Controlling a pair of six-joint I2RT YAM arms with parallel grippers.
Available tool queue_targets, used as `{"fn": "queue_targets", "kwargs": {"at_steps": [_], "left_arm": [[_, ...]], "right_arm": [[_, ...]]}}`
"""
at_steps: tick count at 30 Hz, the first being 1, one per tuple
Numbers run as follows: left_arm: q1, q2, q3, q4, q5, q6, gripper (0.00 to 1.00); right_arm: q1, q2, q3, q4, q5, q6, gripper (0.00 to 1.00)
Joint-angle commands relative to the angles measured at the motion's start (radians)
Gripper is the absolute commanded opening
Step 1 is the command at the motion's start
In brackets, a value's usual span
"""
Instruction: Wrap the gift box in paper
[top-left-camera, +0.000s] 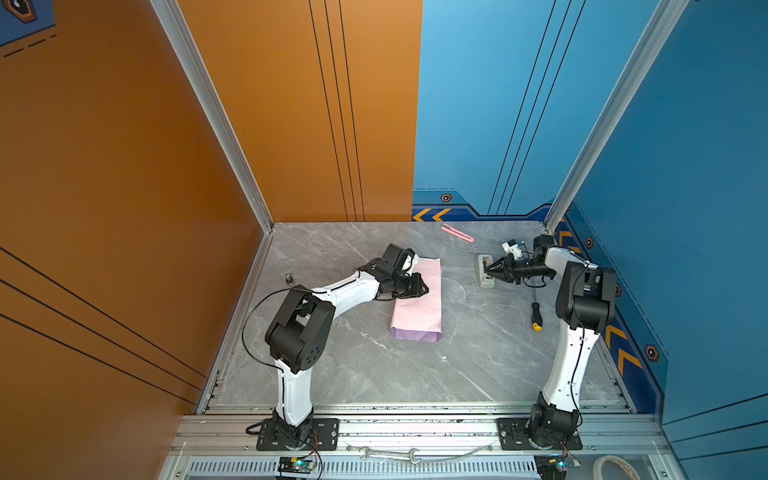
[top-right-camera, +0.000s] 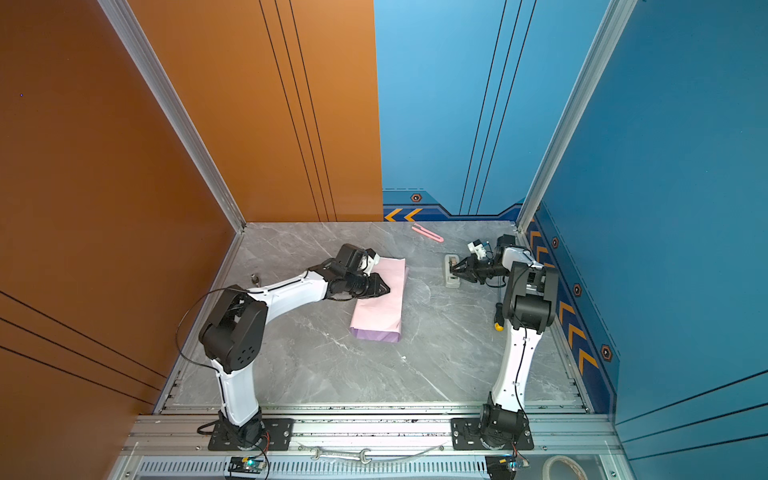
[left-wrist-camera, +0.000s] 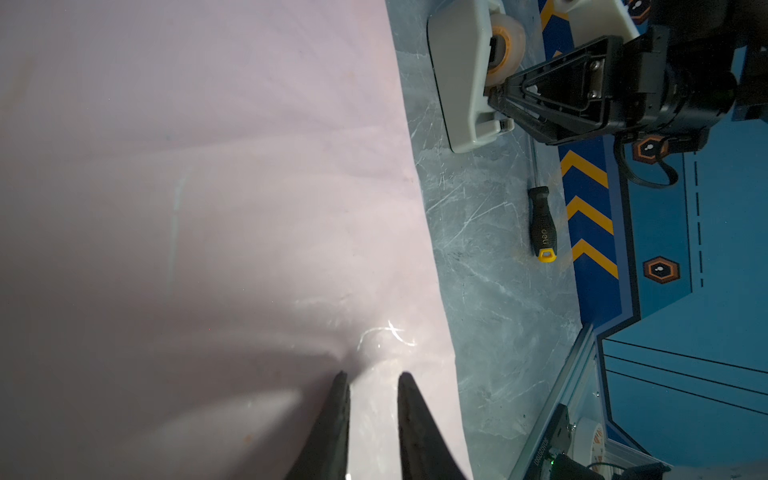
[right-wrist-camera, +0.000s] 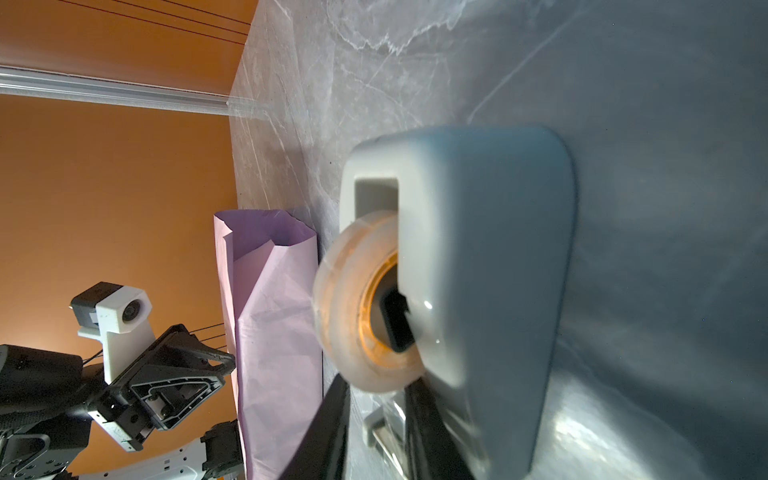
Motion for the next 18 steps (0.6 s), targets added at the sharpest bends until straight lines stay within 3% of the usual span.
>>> {"fn": "queue_targets", "kwargs": {"at_steps": [1, 18], "left_arm": [[0.013, 0.032, -0.019, -0.107, -0.056, -0.003, 0.23], [0.01, 0.024, -0.031, -0.105, -0.063, -0.003, 0.23]], "right_arm": [[0.01, 0.04, 0.005, -0.06, -0.031, -0.02, 0.23], [0.013, -0.008, 0.0, -0.059, -0.119, 0.027, 0.1]]}}
